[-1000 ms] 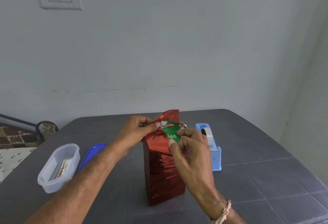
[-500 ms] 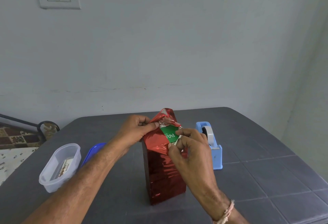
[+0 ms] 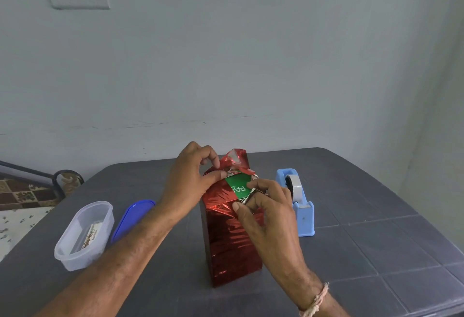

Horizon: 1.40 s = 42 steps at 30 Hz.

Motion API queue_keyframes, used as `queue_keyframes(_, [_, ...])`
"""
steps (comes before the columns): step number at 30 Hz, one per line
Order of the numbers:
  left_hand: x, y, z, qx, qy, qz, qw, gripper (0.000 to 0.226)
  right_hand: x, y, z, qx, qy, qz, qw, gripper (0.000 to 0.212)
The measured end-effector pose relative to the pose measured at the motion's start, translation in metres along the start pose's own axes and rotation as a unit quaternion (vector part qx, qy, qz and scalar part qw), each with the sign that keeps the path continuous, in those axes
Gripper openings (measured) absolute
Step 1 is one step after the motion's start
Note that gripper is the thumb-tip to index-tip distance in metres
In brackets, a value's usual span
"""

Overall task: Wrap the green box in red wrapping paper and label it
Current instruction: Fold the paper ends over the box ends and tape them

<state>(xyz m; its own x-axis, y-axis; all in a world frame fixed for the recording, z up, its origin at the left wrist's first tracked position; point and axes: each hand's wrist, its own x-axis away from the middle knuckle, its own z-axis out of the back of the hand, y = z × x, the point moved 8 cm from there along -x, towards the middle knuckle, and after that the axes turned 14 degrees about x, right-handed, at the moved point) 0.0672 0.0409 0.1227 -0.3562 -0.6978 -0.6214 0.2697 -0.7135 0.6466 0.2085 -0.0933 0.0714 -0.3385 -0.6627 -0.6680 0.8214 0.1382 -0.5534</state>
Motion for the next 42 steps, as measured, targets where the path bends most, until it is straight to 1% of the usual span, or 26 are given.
queue_keyframes(3, [0.001,0.009,0.002,-0.04,0.007,-0.03,0.999,0.035,0.001,0.001,-0.001,-0.003,0.004,0.0,1.0,0.028])
queue_keyframes(9, [0.001,0.014,-0.002,-0.078,-0.011,-0.021,0.997,0.023,0.0,0.002,-0.001,-0.007,0.004,-0.001,1.0,0.029])
queue_keyframes(11, [0.001,0.015,-0.001,-0.091,-0.011,-0.021,0.996,0.023,0.0,0.001,0.0,-0.007,0.004,0.0,1.0,0.029])
queue_keyframes(14, [0.001,0.017,0.0,-0.106,-0.009,-0.022,0.994,0.03,0.0,0.001,0.0,-0.004,0.002,-0.001,1.0,0.029])
queue_keyframes(17, [0.003,0.014,-0.002,-0.11,-0.031,-0.003,0.993,0.021,0.001,0.002,0.0,-0.008,0.003,-0.003,1.0,0.03])
queue_keyframes(18, [0.004,0.012,-0.003,-0.108,-0.045,0.005,0.993,0.024,0.001,0.002,0.0,-0.006,0.004,-0.003,1.0,0.03])
queue_keyframes(19, [0.006,0.011,-0.004,-0.106,-0.057,0.007,0.993,0.033,0.001,0.002,0.0,-0.005,0.006,-0.003,1.0,0.03])
queue_keyframes(21, [0.012,0.01,-0.003,-0.096,-0.067,0.004,0.993,0.062,0.0,0.004,0.0,-0.007,0.007,-0.004,1.0,0.03])
queue_keyframes(22, [0.015,0.01,-0.001,-0.083,-0.067,0.009,0.994,0.071,0.0,0.004,-0.001,-0.008,0.006,-0.004,1.0,0.03])
queue_keyframes(25, [0.025,0.011,0.001,-0.042,-0.076,0.043,0.995,0.078,-0.001,0.003,-0.002,0.003,-0.001,0.002,1.0,0.03])
queue_keyframes(29, [0.034,0.014,-0.001,-0.091,-0.099,0.053,0.989,0.099,-0.002,0.003,-0.001,0.005,-0.01,0.02,1.0,0.026])
queue_keyframes(33, [0.038,0.013,-0.003,-0.117,-0.099,0.066,0.986,0.109,-0.002,0.008,-0.002,0.01,-0.029,0.035,0.999,0.019])
queue_keyframes(36, [0.04,0.014,-0.003,-0.118,-0.095,0.074,0.986,0.116,-0.001,0.01,-0.003,0.013,-0.041,0.047,0.998,0.019])
queue_keyframes(39, [0.042,0.017,-0.003,-0.118,-0.093,0.079,0.985,0.106,-0.001,0.01,0.001,0.006,-0.03,0.058,0.998,0.016])
queue_keyframes(42, [0.044,0.019,-0.003,-0.138,-0.093,0.078,0.983,0.11,0.001,0.01,0.004,-0.022,-0.024,0.053,0.998,0.016])
